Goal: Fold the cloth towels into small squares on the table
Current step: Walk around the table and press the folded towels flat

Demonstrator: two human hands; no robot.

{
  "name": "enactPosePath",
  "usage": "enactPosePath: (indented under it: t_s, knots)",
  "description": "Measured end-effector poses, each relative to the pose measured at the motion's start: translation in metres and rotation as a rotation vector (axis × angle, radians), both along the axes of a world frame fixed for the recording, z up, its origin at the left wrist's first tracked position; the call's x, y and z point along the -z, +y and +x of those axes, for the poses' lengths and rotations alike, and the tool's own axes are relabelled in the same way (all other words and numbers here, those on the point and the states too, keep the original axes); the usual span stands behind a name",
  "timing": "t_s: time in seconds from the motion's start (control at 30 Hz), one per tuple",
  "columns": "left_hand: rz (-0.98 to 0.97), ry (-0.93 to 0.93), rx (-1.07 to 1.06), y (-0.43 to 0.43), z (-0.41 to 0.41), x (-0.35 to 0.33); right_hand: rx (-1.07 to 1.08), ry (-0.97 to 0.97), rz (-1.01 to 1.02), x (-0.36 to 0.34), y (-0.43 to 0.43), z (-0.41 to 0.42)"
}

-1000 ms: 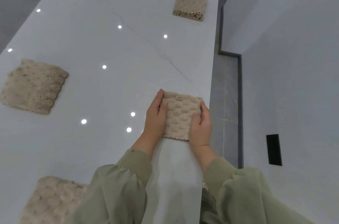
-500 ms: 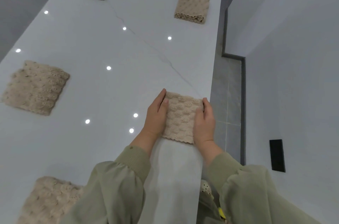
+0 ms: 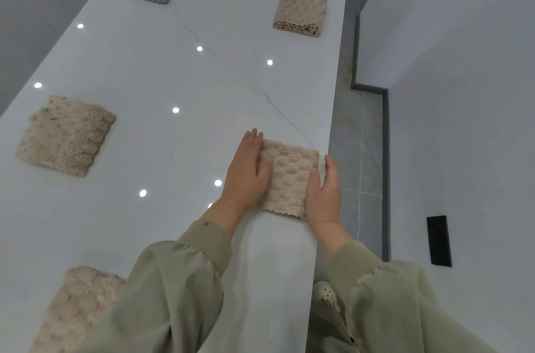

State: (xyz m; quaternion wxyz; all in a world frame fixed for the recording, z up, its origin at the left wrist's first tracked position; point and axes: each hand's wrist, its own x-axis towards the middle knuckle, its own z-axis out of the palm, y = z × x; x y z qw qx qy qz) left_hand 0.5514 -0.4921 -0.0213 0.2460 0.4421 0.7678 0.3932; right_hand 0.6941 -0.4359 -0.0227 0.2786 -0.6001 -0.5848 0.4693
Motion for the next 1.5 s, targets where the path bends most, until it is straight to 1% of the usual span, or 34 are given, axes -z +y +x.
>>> enactPosePath:
  t_s: [0.07, 0.13, 0.2, 0.3, 0.37, 0.47, 0.57, 0.67, 0.77, 0.93, 1.03, 1.17, 1.37, 1.5]
  knots:
    - [-0.023, 0.247, 0.096, -0.002, 0.004, -0.005, -0.071, -0.071, 0.038, -0.005, -0.005, 0.011]
    - [-0.05, 0.44, 0.166, -0.005, 0.011, -0.008, -0.133, -0.165, 0.082, -0.01, -0.01, 0.021]
    - [-0.096, 0.592, 0.225, -0.008, 0.021, -0.01, -0.203, -0.341, 0.163, -0.015, -0.015, 0.031]
    - [-0.127, 0.749, 0.271, -0.015, 0.037, -0.014, -0.309, -0.643, 0.307, -0.026, -0.022, 0.046]
    - [-0.137, 0.795, 0.252, -0.024, 0.046, -0.018, -0.35, -0.764, 0.349, -0.034, -0.027, 0.053]
    - [-0.163, 0.814, 0.205, -0.044, 0.049, -0.024, -0.382, -0.819, 0.331, -0.042, -0.037, 0.055]
    - [-0.217, 0.835, 0.188, -0.067, 0.049, -0.028, -0.387, -0.814, 0.324, -0.045, -0.05, 0.05]
    - [-0.251, 0.855, 0.208, -0.088, 0.056, -0.03, -0.379, -0.802, 0.363, -0.048, -0.069, 0.049]
    - [-0.269, 0.865, 0.23, -0.112, 0.07, -0.035, -0.395, -0.843, 0.407, -0.05, -0.092, 0.058]
    - [-0.357, 0.905, 0.227, -0.165, 0.089, -0.049, -0.451, -0.902, 0.442, -0.059, -0.135, 0.077]
    - [-0.421, 0.882, 0.243, -0.197, 0.095, -0.055, -0.472, -0.921, 0.461, -0.062, -0.166, 0.087]
    - [-0.453, 0.855, 0.262, -0.23, 0.099, -0.061, -0.518, -0.963, 0.404, -0.059, -0.201, 0.101]
    - [-0.443, 0.801, 0.277, -0.26, 0.081, -0.069, -0.494, -0.99, 0.359, -0.06, -0.233, 0.089]
    - [-0.426, 0.784, 0.3, -0.276, 0.037, -0.072, -0.466, -0.961, 0.348, -0.061, -0.254, 0.05]
